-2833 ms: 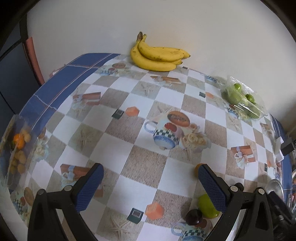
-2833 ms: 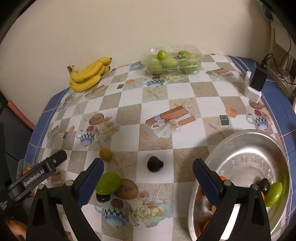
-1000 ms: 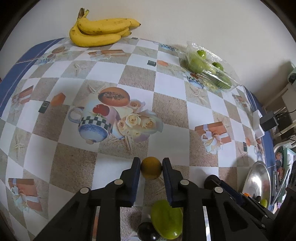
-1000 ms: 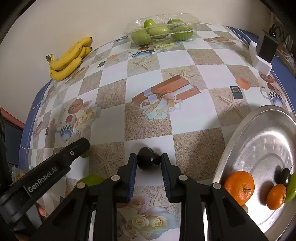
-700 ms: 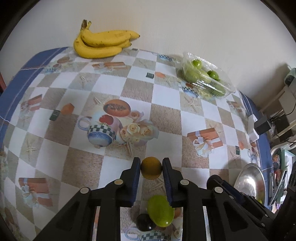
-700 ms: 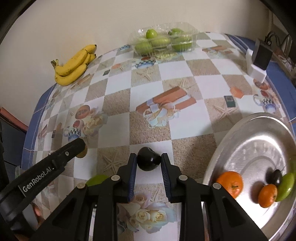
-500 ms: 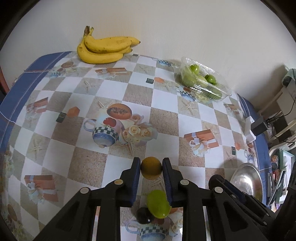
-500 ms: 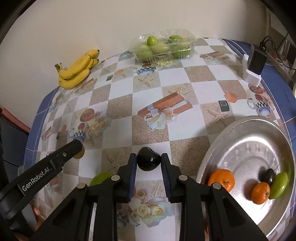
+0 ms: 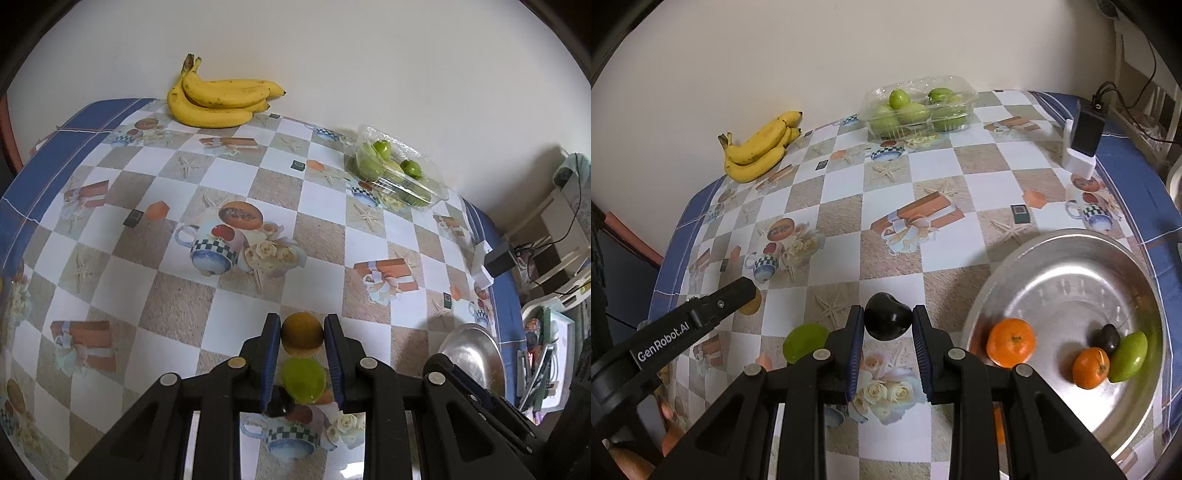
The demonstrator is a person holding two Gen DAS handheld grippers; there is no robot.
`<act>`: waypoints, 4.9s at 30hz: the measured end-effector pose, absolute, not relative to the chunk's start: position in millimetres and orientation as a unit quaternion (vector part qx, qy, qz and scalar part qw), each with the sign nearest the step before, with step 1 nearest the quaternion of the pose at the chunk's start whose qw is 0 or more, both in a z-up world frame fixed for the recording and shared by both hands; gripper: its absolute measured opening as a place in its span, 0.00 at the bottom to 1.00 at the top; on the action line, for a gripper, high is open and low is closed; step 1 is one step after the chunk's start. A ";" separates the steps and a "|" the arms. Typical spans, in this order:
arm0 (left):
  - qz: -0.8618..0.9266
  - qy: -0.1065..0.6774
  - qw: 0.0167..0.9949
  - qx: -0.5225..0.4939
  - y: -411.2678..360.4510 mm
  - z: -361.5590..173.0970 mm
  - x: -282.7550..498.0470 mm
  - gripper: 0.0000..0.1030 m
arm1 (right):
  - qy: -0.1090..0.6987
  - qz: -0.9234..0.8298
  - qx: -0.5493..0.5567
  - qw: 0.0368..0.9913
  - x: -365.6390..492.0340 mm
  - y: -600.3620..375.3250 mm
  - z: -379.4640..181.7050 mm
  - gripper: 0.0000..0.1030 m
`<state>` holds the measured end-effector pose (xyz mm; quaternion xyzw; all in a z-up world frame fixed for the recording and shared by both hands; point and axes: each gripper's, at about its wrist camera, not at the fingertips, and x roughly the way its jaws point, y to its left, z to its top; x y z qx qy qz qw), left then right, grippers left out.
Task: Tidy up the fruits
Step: 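Carry the yellow fruit and dark plum over the steel bowl with both tools, then open both tools to drop the yellow fruit and plum into the bowl, then move both tools back toward the remaining fruit cluster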
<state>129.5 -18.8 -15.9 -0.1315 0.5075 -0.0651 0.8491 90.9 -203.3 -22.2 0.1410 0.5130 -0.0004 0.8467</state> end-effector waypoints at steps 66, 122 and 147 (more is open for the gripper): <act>-0.214 0.566 0.796 0.018 -210.1 -56.9 70.3 0.26 | 0.543 -0.135 0.191 0.807 61.6 -353.4 -65.2 0.27; -0.067 0.537 0.836 -0.087 -112.9 -39.1 104.4 0.69 | 0.534 -0.127 0.138 0.825 60.5 -326.8 -36.4 0.43; 0.002 0.515 0.854 -0.070 -84.5 -41.6 109.4 1.00 | 0.532 -0.113 0.108 0.832 66.0 -313.4 -39.1 0.87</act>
